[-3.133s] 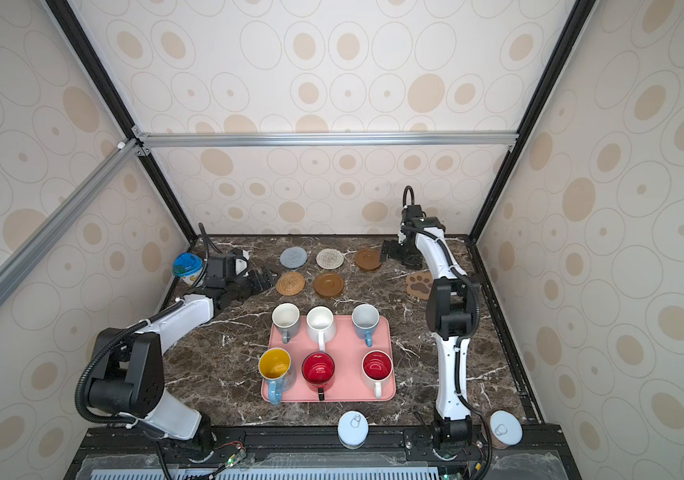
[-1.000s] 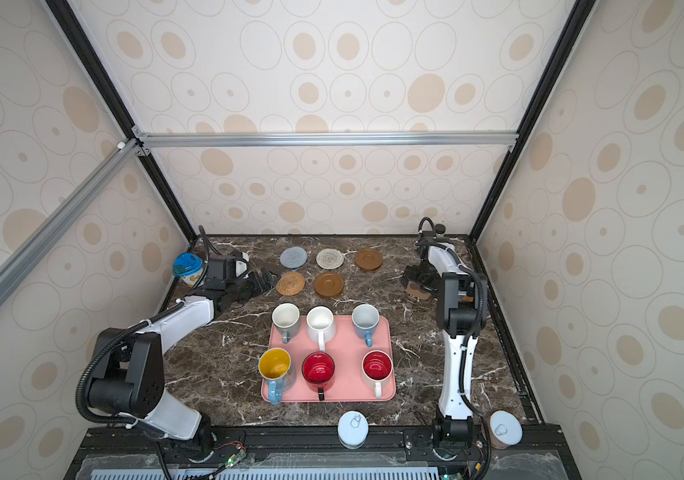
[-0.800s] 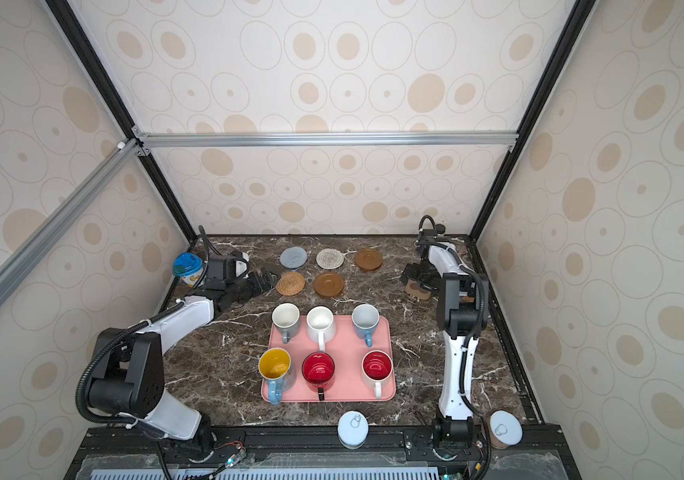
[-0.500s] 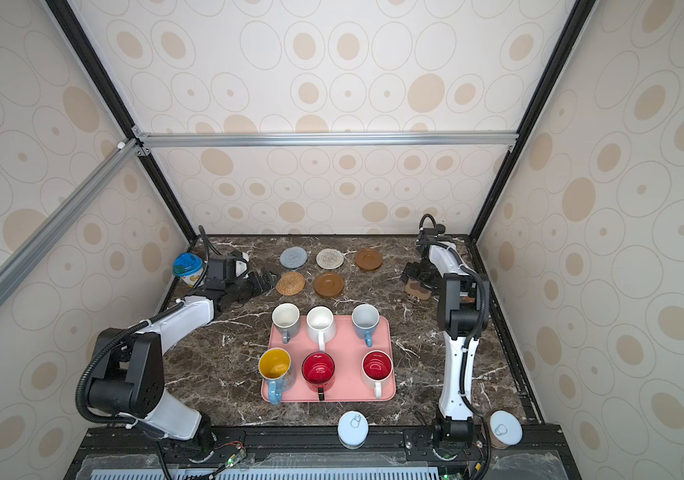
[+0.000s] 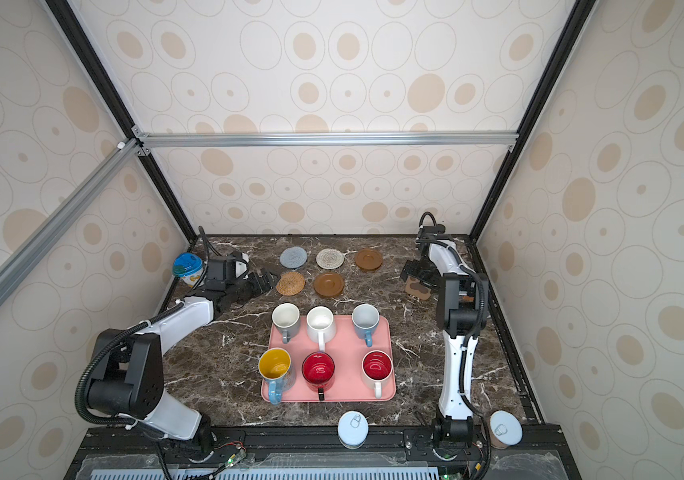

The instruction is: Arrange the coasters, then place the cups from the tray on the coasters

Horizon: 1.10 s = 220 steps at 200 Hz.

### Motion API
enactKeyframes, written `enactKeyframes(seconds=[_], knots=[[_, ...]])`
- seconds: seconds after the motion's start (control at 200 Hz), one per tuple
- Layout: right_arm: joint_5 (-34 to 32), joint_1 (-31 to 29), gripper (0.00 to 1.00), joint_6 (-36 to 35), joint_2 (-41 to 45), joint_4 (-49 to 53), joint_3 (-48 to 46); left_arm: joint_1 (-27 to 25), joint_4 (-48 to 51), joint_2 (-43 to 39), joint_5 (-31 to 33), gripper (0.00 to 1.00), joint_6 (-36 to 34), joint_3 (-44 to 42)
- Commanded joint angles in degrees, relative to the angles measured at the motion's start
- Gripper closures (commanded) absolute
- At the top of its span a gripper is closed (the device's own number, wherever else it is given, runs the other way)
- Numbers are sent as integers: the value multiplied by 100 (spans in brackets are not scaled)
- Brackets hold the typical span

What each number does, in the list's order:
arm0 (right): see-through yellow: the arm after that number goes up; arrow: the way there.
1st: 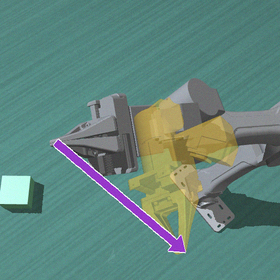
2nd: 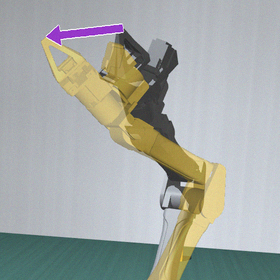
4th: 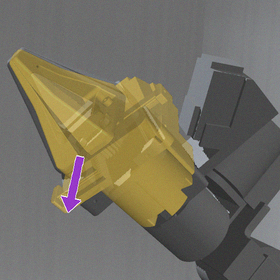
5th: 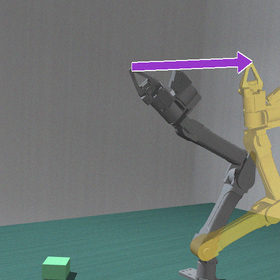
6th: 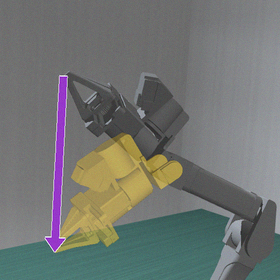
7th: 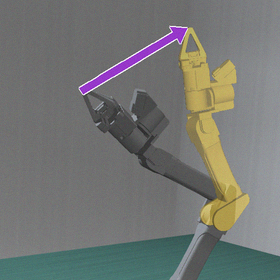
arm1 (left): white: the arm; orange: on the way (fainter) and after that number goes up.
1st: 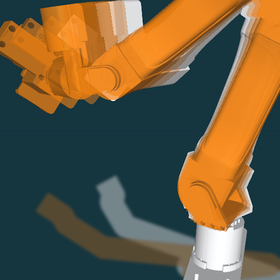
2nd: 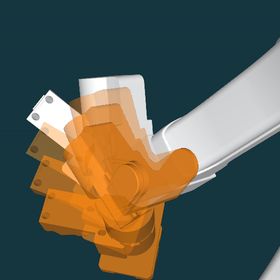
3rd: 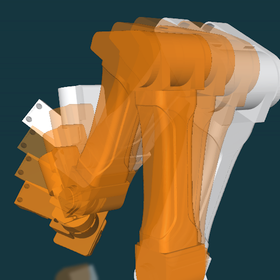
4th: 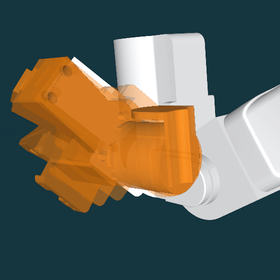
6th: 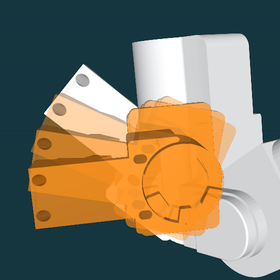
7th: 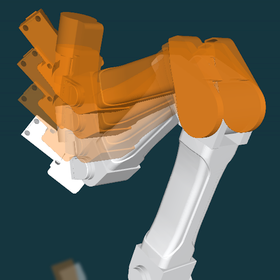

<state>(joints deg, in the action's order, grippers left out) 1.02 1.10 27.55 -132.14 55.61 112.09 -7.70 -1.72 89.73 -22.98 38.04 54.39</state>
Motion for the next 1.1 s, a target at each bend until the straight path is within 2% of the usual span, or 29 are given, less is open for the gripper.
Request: enactKeyframes(seconds=[0.0, 0.76, 0.925, 1.096], knots=[[-154, 17, 2, -73, -136, 273, 22, 41, -108, -158, -29, 0, -34, -16], [-119, 20, 1, -293, -508, 441, 326, 50, -106, -191, -27, 0, -25, -34], [-156, 1, 0, -403, -551, 464, 191, 51, -75, -193, -30, 0, -34, 8], [-228, -129, 3, -631, -461, 437, -15, 51, -71, -167, -32, 0, -29, 36]])
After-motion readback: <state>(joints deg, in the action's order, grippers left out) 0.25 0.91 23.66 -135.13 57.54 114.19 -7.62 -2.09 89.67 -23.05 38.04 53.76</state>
